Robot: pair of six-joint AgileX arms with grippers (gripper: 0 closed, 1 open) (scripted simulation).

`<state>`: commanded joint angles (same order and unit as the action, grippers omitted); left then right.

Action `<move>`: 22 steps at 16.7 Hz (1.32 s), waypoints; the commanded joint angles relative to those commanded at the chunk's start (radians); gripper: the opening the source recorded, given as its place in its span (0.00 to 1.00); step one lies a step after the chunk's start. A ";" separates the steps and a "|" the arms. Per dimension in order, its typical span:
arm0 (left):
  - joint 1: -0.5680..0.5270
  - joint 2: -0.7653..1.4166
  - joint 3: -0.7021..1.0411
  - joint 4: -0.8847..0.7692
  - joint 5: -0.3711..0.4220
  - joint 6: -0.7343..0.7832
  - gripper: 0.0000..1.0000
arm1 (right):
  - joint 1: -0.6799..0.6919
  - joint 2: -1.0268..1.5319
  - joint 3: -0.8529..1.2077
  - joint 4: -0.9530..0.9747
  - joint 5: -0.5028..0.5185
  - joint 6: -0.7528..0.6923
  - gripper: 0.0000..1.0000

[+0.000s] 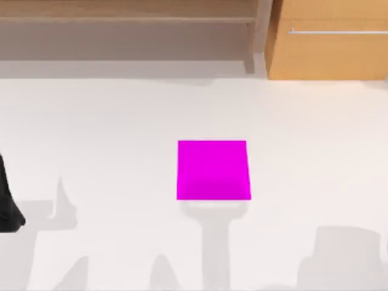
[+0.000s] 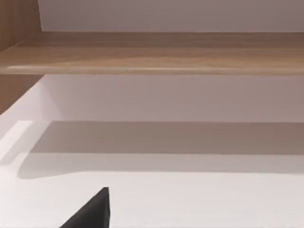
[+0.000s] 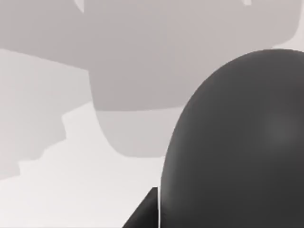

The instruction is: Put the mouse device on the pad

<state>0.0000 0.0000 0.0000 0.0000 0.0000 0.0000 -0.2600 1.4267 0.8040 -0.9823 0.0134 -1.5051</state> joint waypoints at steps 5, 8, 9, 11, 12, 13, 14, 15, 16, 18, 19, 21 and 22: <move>0.000 0.000 0.000 0.000 0.000 0.000 1.00 | 0.001 -0.086 0.120 -0.166 0.000 0.003 0.00; 0.000 0.000 0.000 0.000 0.000 0.000 1.00 | 0.001 -0.089 0.123 -0.170 0.000 0.004 0.00; 0.000 0.000 0.000 0.000 0.000 0.000 1.00 | 0.002 -0.085 0.120 -0.167 0.000 0.005 0.00; 0.000 0.000 0.000 0.000 0.000 0.000 1.00 | 0.012 -0.073 0.133 -0.172 0.000 -0.007 0.00; 0.000 0.000 0.000 0.000 0.000 0.000 1.00 | 0.028 -0.053 0.155 -0.178 0.000 -0.027 0.00; 0.000 0.000 0.000 0.000 0.000 0.000 1.00 | 0.052 -0.023 0.187 -0.187 0.001 -0.055 0.00; 0.000 0.000 0.000 0.000 0.000 0.000 1.00 | 0.084 0.019 0.230 -0.199 0.001 -0.093 0.00; 0.000 0.000 0.000 0.000 0.000 0.000 1.00 | 0.122 0.071 0.284 -0.213 0.001 -0.137 0.00; 0.000 0.000 0.000 0.000 0.000 0.000 1.00 | 0.166 0.131 0.349 -0.229 0.001 -0.186 0.00; 0.000 0.000 0.000 0.000 0.000 0.000 1.00 | 0.267 0.269 0.508 -0.264 0.000 -0.298 0.00; 0.000 0.000 0.000 0.000 0.000 0.000 1.00 | 0.322 0.343 0.603 -0.282 0.000 -0.358 0.00; 0.000 0.000 0.000 0.000 0.000 0.000 1.00 | 0.440 0.495 0.806 -0.319 -0.002 -0.480 0.00; 0.000 0.000 0.000 0.000 0.000 0.000 1.00 | 0.500 0.570 0.908 -0.336 -0.003 -0.541 0.00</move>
<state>0.0000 0.0000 0.0000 0.0000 0.0000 0.0000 0.2400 1.9971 1.7121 -1.3180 0.0099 -2.0459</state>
